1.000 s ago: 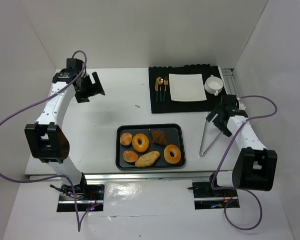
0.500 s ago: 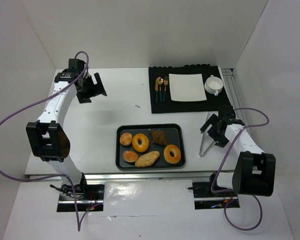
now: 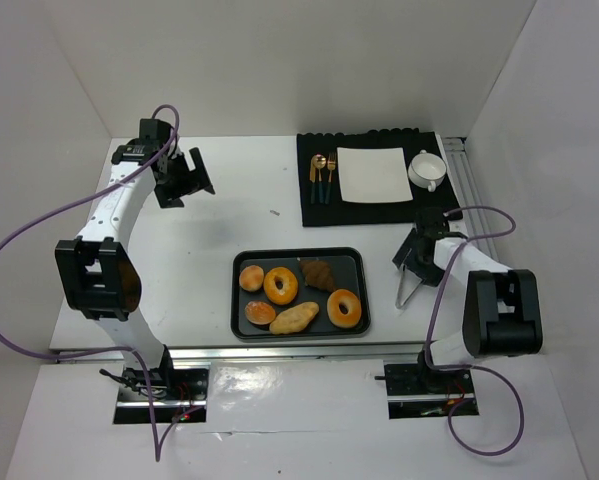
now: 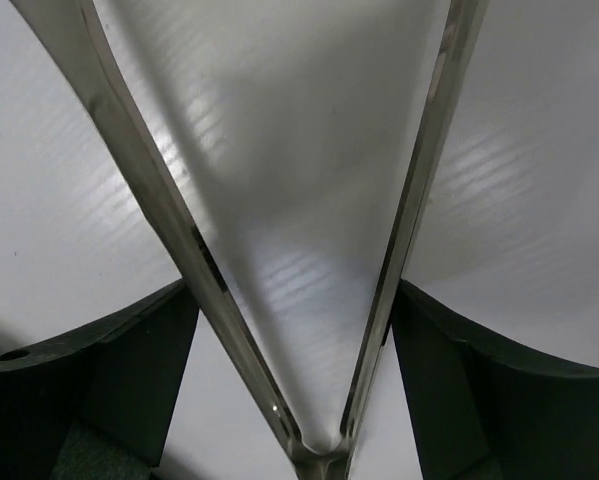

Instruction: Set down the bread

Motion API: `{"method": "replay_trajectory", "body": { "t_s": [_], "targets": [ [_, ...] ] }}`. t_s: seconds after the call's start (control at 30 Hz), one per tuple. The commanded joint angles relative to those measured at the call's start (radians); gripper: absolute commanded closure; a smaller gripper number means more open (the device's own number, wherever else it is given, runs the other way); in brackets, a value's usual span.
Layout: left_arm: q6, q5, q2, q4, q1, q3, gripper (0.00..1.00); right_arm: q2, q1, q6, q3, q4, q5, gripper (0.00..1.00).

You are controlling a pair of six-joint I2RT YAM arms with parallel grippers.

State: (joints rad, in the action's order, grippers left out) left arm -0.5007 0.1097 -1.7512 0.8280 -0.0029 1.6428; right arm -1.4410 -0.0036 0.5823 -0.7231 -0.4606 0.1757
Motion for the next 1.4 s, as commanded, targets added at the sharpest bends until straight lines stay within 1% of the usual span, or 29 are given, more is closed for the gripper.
{"method": "replay_trajectory", "body": {
  "t_s": [0.0,0.07,0.1,0.17,0.2,0.27,0.3,0.33,0.37,0.4,0.47,0.5,0.57,0.6,0.63,0.7,0.73,0.83,0.87,0.97,1.1,1.3,1.37],
  "targets": [
    [0.008,0.004,-0.002,-0.015,-0.003,0.034,0.01,-0.041,0.016,0.016,-0.021,0.095,0.057,0.17],
    [0.008,0.004,-0.011,-0.015,-0.003,0.034,0.01,-0.053,0.027,0.025,-0.003,0.115,0.057,0.24],
    [0.008,0.004,-0.011,-0.015,-0.003,0.034,0.01,-0.064,0.027,0.037,-0.002,0.115,0.068,0.32],
    [0.008,0.004,-0.011,-0.015,-0.003,0.034,0.01,-0.064,0.036,0.047,0.007,0.105,0.082,0.41],
    [0.008,0.004,-0.011,-0.015,-0.003,0.034,0.01,-0.047,0.036,0.047,0.007,0.093,0.094,0.52],
    [0.008,0.004,-0.011,-0.015,-0.003,0.043,0.01,0.014,0.060,0.047,-0.002,0.063,0.105,0.61],
    [0.008,0.004,-0.011,-0.015,-0.003,0.043,0.01,0.042,0.076,0.036,-0.018,0.019,0.119,0.65],
    [0.008,0.004,-0.011,-0.015,-0.003,0.052,0.01,0.100,0.089,0.027,-0.030,-0.010,0.129,0.72],
    [0.008,0.004,-0.011,-0.006,-0.003,0.061,0.01,0.131,0.108,0.027,-0.060,-0.045,0.140,0.74],
    [0.008,0.004,-0.011,-0.006,-0.003,0.061,0.01,0.160,0.125,0.027,-0.077,-0.120,0.140,0.74],
    [0.008,0.004,-0.001,-0.006,-0.003,0.061,0.01,0.239,0.177,0.027,-0.134,-0.200,0.140,0.75],
    [0.008,0.004,-0.001,-0.006,-0.003,0.061,0.01,0.263,0.213,0.018,-0.151,-0.272,0.119,0.75],
    [0.008,-0.005,-0.001,-0.006,-0.003,0.061,0.01,0.324,0.258,0.005,-0.208,-0.334,0.082,0.75],
    [0.008,-0.005,-0.001,0.005,-0.003,0.071,0.01,0.341,0.280,0.005,-0.228,-0.395,0.043,0.75],
    [0.008,-0.014,-0.001,0.005,-0.003,0.071,0.01,0.355,0.324,0.005,-0.245,-0.414,0.007,0.74],
    [0.008,-0.015,-0.001,0.014,-0.003,0.080,0.01,0.380,0.361,-0.034,-0.278,-0.444,-0.089,0.72],
    [0.008,-0.015,-0.001,0.014,-0.003,0.080,0.01,0.389,0.394,-0.035,-0.289,-0.454,-0.195,0.71],
    [0.008,-0.025,-0.001,0.014,-0.003,0.080,0.01,0.380,0.450,-0.048,-0.321,-0.518,-0.319,0.67],
    [0.008,-0.025,-0.001,0.014,-0.003,0.080,0.01,0.380,0.486,-0.048,-0.322,-0.542,-0.330,0.66],
    [-0.001,-0.025,-0.001,0.002,-0.003,0.071,0.01,0.392,0.546,-0.016,-0.343,-0.628,-0.331,0.64],
    [-0.001,-0.016,0.009,-0.007,-0.003,0.062,0.01,0.403,0.568,0.010,-0.378,-0.673,-0.321,0.60],
    [0.008,-0.016,0.018,-0.007,-0.003,0.061,0.01,0.393,0.614,0.039,-0.423,-0.753,-0.311,0.60],
    [0.008,-0.016,0.018,-0.007,-0.003,0.061,0.01,0.393,0.623,0.039,-0.446,-0.792,-0.311,0.57]
  ]
}}
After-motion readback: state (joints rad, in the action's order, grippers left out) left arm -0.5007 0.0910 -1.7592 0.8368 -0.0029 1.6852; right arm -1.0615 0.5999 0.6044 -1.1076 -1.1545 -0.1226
